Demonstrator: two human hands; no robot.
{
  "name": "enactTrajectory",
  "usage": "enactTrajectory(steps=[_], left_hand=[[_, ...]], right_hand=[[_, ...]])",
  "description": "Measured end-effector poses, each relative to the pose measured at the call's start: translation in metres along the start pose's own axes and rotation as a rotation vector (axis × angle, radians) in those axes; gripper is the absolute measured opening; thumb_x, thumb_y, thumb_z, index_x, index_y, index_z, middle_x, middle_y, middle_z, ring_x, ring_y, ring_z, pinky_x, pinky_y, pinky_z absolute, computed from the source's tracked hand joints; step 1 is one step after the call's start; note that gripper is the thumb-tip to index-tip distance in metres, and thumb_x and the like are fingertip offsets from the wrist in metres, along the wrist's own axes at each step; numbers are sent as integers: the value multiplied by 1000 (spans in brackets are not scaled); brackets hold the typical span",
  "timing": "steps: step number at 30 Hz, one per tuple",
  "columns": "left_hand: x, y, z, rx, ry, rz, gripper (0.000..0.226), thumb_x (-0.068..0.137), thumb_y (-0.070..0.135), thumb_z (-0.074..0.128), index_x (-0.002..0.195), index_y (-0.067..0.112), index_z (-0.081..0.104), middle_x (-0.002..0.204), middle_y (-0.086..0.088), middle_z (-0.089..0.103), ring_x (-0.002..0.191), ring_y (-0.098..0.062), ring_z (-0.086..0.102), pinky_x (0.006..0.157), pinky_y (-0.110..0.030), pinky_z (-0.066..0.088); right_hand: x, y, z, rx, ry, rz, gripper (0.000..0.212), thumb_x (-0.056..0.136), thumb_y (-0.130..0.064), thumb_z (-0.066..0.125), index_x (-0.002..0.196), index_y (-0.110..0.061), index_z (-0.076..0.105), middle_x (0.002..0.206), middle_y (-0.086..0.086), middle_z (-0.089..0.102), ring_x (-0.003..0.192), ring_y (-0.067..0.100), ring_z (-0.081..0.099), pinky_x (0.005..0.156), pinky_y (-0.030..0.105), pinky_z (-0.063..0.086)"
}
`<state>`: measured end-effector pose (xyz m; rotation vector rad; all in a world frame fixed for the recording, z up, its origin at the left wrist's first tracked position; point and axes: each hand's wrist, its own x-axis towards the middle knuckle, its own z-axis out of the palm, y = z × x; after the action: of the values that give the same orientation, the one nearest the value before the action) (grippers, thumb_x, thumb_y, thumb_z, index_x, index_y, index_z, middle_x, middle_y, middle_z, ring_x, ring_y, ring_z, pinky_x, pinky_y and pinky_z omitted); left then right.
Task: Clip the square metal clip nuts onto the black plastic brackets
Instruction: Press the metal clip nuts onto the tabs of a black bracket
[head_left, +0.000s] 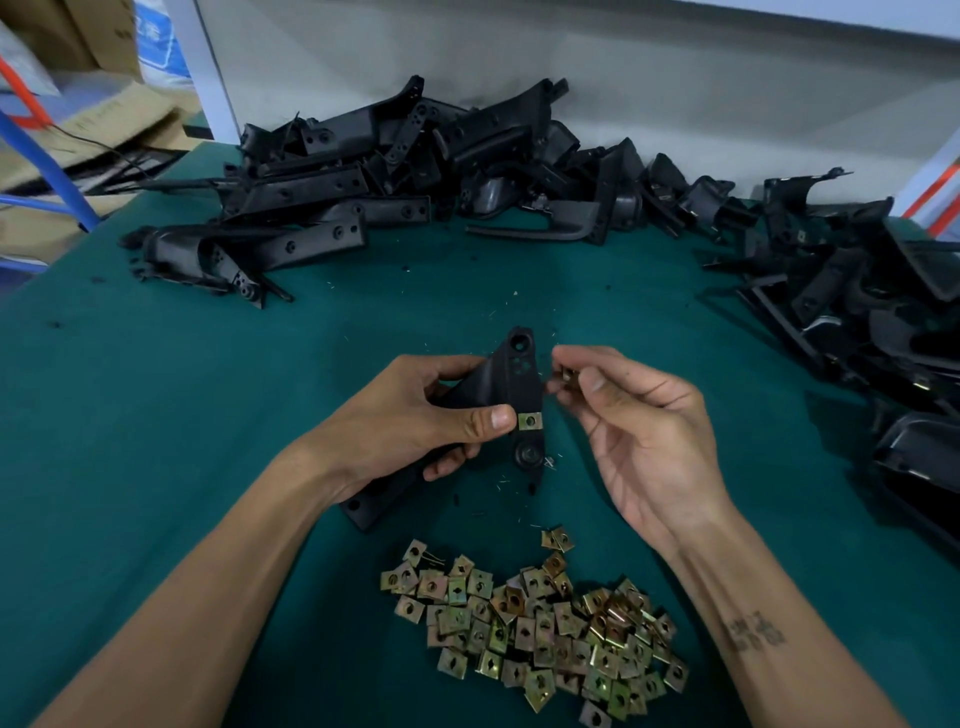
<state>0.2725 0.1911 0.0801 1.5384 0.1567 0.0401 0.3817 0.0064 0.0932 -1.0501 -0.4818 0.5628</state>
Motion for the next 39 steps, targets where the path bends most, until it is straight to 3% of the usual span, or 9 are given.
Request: enactTrajectory(steps=[5, 9, 15, 22, 29, 35, 39], left_hand=[[0, 0, 2, 28, 12, 1, 44, 76, 44, 84, 116, 32, 71, 68, -9, 60, 53, -22, 50, 45, -26, 43], [0, 0, 3, 61, 17, 0, 44, 75, 47, 84, 115, 36, 71, 68, -9, 61, 53, -22, 51, 46, -27, 45], [0, 1, 5, 102, 30, 1, 48, 73, 45, 86, 118, 39, 70, 66, -8, 61, 52, -20, 53, 46, -28, 46], [1, 1, 7, 159, 77, 22, 44, 73, 49, 86, 112, 38, 71, 64, -8, 62, 50, -19, 55, 45, -28, 47], [1, 1, 8, 181, 79, 35, 44, 72, 51, 85, 111, 37, 71, 63, -9, 62, 48, -17, 54, 43, -27, 46], [0, 1, 7, 188, 91, 41, 48, 69, 53, 85, 111, 35, 70, 61, -7, 62, 46, -15, 53, 42, -26, 45], [0, 2, 9, 191, 89, 65, 47, 70, 52, 85, 109, 33, 70, 58, -6, 61, 43, -14, 51, 42, -25, 44]], right_hand=[[-1, -1, 4, 50, 131, 36, 31, 72, 9, 70, 100, -2, 78, 90, 16, 74, 82, 24, 73, 78, 27, 60], [-2, -1, 8, 120, 216, 117, 22, 68, 4, 76, 89, -2, 78, 90, 19, 75, 86, 29, 74, 84, 38, 63], [-6, -2, 14, 194, 257, 146, 22, 71, 4, 75, 92, 2, 74, 94, 21, 75, 87, 27, 75, 78, 28, 61], [-16, 7, 30, 196, 370, 91, 13, 70, 0, 79, 81, -3, 75, 89, 21, 75, 79, 27, 75, 74, 32, 63], [-18, 10, 34, 132, 423, 91, 9, 68, -6, 83, 73, -9, 76, 91, 25, 72, 83, 34, 70, 89, 49, 58], [-18, 14, 33, 15, 405, -50, 10, 66, -15, 83, 74, -12, 78, 88, 15, 75, 88, 27, 71, 92, 39, 57], [-20, 16, 33, -12, 367, -75, 6, 69, -19, 80, 74, -15, 79, 92, 12, 75, 95, 29, 68, 101, 48, 53]])
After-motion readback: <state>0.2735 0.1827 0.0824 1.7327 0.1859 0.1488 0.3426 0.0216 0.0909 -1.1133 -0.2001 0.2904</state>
